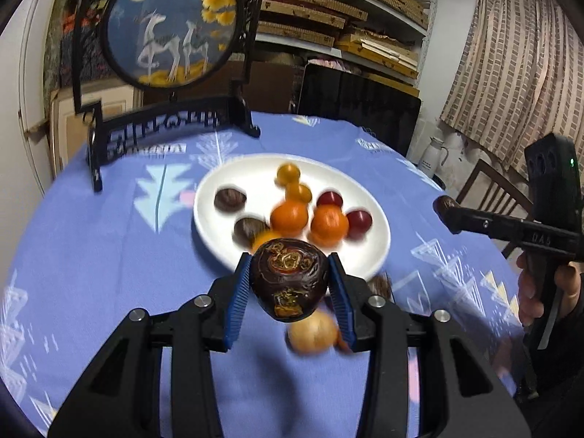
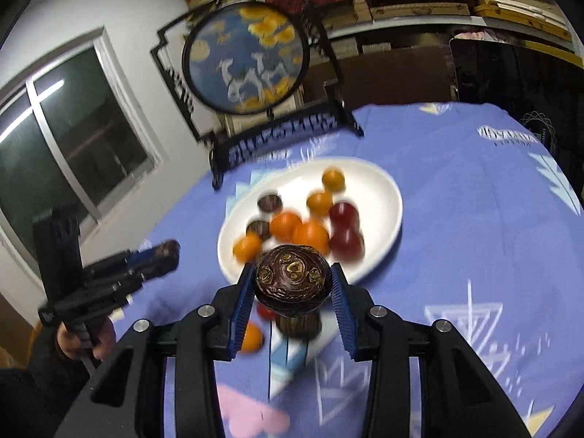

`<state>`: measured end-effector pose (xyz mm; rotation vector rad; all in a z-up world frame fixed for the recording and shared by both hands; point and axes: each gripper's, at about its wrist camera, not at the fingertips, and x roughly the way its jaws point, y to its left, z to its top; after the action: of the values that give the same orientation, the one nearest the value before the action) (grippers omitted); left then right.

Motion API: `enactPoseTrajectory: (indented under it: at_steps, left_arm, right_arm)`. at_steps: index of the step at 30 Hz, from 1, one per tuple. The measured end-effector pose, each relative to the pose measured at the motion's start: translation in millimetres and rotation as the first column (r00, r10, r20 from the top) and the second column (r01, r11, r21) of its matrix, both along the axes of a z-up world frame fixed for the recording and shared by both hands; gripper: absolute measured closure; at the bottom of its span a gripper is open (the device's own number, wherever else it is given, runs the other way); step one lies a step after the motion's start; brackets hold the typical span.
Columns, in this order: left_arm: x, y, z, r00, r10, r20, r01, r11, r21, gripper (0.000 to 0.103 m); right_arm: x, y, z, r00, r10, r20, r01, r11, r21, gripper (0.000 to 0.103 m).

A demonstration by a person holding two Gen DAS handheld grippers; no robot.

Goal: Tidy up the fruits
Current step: 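Lower both dark fruits onto the white plate and open both tools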

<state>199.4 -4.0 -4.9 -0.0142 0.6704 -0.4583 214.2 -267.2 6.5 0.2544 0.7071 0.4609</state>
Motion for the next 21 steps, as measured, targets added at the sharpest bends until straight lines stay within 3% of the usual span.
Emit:
enactPoseTrajectory:
  at_steps: [4, 14, 15, 16, 18, 21]
  left_arm:
    - [36.6, -15.3, 8.9, 1.0, 0.007, 0.0, -0.007, 1.0, -0.002, 0.062]
    - [126.9, -33.4, -24.6, 0.99, 0.079, -0.121, -0.078, 0.997, 0.016, 0.062]
    - [129.1, -31.7, -25.7, 0.989, 0.081, -0.127, -0.081, 0.997, 0.007, 0.058]
    - [129.8, -31.1, -25.7, 0.988, 0.082, -0.131, -0.083, 0.997, -0.001, 0.045]
    - [124.2, -27.4, -21.2, 0.989, 0.094, -0.11, -0.097, 0.995, -0.019, 0.031]
    - [111.3, -24.3, -13.6, 0.992, 0.085, -0.089, -0.087, 0.996, -0.029, 0.031]
  right_arm:
    - [35.8, 5.3, 3.3, 1.0, -0.02, -0.002, 0.02, 1.0, -0.002, 0.062]
    - [112.8, 9.9, -29.8, 0.993, -0.093, -0.073, 0.09, 0.995, -0.041, 0.06]
    - [115.8, 7.7, -30.7, 0.993, -0.093, -0.072, 0.092, 0.996, -0.022, 0.056]
    - [115.3, 5.7, -30.3, 0.993, -0.1, -0.064, 0.1, 0.995, -0.009, 0.047]
    - [110.5, 3.5, -27.4, 0.993, -0.108, -0.041, 0.108, 0.994, -0.002, 0.042]
    - [98.3, 2.8, -26.0, 0.993, -0.109, -0.04, 0.109, 0.994, -0.009, 0.043]
